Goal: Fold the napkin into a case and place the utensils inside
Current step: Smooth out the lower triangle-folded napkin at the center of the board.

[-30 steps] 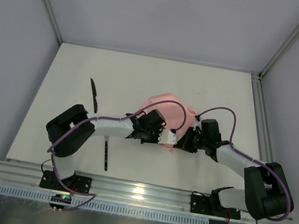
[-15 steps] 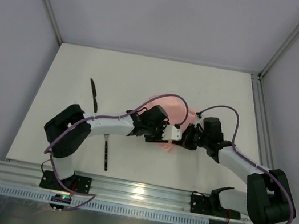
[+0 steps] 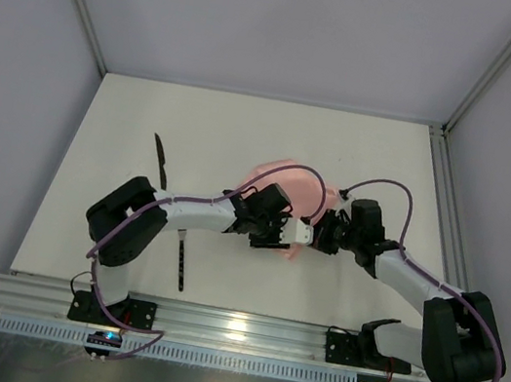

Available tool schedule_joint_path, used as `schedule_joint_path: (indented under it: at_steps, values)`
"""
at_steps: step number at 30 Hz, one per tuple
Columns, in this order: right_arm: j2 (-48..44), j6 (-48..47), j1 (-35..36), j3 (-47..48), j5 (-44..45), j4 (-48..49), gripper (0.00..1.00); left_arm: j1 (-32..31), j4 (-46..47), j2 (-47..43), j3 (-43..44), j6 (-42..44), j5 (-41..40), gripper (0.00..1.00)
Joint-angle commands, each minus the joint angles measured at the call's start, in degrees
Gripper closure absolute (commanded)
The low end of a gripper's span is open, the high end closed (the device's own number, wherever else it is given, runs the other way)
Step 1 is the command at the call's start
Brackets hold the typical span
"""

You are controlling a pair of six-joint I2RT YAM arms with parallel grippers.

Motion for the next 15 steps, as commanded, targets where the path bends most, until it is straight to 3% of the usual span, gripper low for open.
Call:
schedule_joint_path:
  at_steps: [1,3,6,7,10,13,15]
  values:
    - [-1.3,1.1,-0.3,1.6,-1.0,2.2,0.96,-0.3,2.2,-1.1,1.0,-2.0,0.0,0.58]
    - [-1.4,1.3,-0.3,1.4,-1.4,2.3,0.96,-0.3,3.2,0.0,1.1,-2.6,-0.8,0.61]
    - [-1.4,1.7,-0.4,0.9,-1.6,3.0,0.96,-0.3,3.2,1.6,1.5,-2.9,-0.5,0.75]
    - [-1.4,1.7,-0.4,0.8,-1.7,3.1,0.96,-0.3,3.2,1.8,1.5,-2.9,-0.5,0.85]
    - [-1.0,1.5,-0.7,0.6,-1.7,3.1,0.96,-0.3,2.9,1.8,1.5,-3.1,-0.3,1.0]
    - [-0.5,0.6,-1.8,0.4,-1.6,2.3,0.96,-0.3,2.6,0.2,1.5,-3.1,-0.6,1.0]
    - [-0.6,-0.5,-3.0,0.3,-0.9,0.9,0.84,-0.2,2.3,-0.9,1.7,-4.1,-1.7,1.0]
